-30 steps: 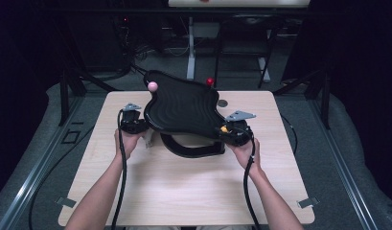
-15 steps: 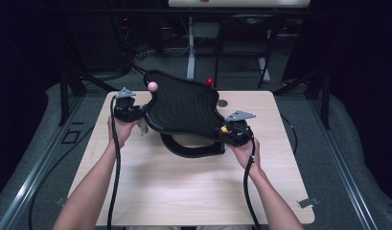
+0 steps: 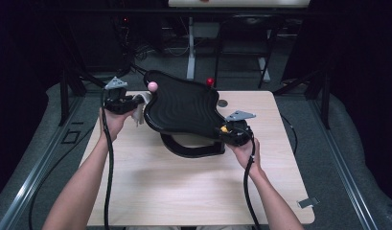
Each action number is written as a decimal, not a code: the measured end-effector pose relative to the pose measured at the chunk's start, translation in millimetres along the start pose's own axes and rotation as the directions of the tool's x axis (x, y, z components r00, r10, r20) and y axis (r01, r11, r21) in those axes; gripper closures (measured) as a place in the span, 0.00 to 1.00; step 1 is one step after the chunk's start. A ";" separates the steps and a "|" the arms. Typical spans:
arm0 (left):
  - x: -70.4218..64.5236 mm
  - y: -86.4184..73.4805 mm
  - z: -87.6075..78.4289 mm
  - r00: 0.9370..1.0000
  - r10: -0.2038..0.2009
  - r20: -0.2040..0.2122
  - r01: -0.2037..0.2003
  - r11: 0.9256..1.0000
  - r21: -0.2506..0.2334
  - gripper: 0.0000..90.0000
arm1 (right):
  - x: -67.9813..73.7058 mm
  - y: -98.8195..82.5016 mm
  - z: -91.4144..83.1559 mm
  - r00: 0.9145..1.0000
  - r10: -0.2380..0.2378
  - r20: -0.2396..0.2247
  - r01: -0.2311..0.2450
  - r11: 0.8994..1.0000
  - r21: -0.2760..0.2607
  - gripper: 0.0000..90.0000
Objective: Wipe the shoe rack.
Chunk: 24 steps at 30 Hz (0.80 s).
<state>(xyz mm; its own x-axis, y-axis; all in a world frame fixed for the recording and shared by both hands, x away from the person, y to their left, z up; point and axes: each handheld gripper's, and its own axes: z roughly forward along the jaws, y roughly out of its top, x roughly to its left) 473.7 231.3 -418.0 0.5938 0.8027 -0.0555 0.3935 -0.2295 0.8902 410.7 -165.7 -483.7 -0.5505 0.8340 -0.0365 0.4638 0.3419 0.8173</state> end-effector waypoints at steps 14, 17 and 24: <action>-8.3 -42.3 -45.8 1.000 -0.009 -0.022 0.009 1.000 0.015 0.90 | -0.4 0.3 0.7 1.000 0.000 -0.004 0.000 1.000 -0.005 0.66; -9.4 -58.3 -51.1 0.999 -0.024 -0.026 0.025 0.999 0.024 0.90 | -0.5 0.6 0.1 1.000 -0.001 -0.003 0.001 1.000 0.004 0.66; -10.5 -93.5 -52.7 0.997 -0.074 -0.012 0.074 0.996 0.039 0.90 | -1.4 1.1 0.1 1.000 -0.010 -0.013 0.011 1.000 0.008 0.66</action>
<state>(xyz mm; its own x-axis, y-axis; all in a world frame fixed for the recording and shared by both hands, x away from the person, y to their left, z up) 393.7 273.3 -476.8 0.5548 0.8239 -0.1157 0.4633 -0.1905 0.8655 412.0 -166.5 -482.8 -0.5646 0.8245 -0.0372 0.4637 0.3542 0.8121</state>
